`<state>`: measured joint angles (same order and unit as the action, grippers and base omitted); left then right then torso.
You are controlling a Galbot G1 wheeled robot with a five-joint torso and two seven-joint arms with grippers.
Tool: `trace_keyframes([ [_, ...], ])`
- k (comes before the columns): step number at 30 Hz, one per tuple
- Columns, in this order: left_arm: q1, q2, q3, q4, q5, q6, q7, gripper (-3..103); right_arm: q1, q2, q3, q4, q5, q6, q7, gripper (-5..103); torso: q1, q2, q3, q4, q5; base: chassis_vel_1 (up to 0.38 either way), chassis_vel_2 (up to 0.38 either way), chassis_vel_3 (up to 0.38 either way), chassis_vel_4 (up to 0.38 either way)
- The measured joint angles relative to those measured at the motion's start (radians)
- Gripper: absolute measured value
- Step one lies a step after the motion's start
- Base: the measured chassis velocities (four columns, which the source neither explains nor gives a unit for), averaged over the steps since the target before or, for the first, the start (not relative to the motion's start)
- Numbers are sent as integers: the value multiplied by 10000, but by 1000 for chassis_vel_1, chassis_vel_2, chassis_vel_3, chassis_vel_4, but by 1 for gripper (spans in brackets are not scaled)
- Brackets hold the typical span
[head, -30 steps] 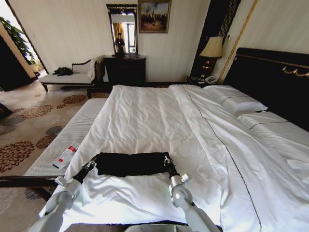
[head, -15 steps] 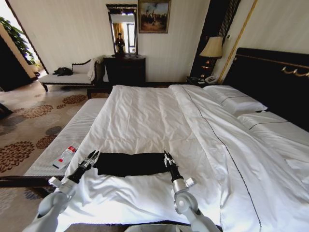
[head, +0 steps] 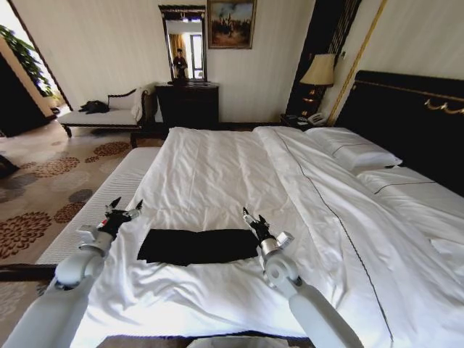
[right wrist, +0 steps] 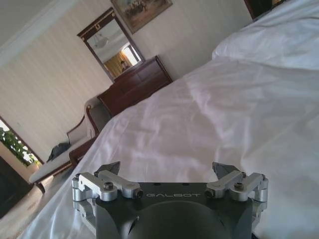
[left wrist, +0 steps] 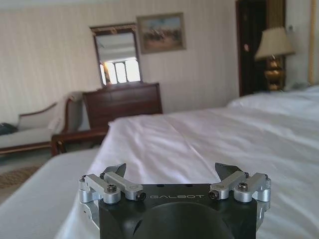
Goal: Fold the clothes on the bed.
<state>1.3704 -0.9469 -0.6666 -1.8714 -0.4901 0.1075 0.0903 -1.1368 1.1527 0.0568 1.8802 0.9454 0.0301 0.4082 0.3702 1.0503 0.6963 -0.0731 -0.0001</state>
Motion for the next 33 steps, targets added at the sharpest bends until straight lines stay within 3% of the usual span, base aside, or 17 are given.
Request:
trace_keyframes([
  [7,787,-351,445,444,1103,-465,247,100,-1059,-18,-266,-127,-1099,-17,1,100,-2,0,-1,-1,1,0,0,0,0],
  [9,1130,-580,453,663,1544,-748,356,100,-1617,-6,-299,-146,-1462,-184,338,100,-3,0,-1,-1,1,0,0,0,0],
  [15,1777,-746,251,681,1829,-1407,869,100,-2277,-45,-148,-97,-1905,-520,1065,100,-3,1,-3,0,2,0,0,0,0],
  [22,2653,-880,-175,638,2301,-2439,2334,100,-3157,-123,285,465,-2193,-575,1591,100,-3,3,-3,-1,2,0,0,0,0],
  [29,2887,-903,-364,674,2505,-2850,3432,100,-3430,-29,456,712,-2440,-456,1678,100,-4,3,-3,-2,1,0,0,0,0],
  [33,2882,-860,-505,404,2221,-2997,4049,100,-3100,-10,678,928,-1764,-390,1680,100,-3,3,-1,1,2,0,0,0,0],
])
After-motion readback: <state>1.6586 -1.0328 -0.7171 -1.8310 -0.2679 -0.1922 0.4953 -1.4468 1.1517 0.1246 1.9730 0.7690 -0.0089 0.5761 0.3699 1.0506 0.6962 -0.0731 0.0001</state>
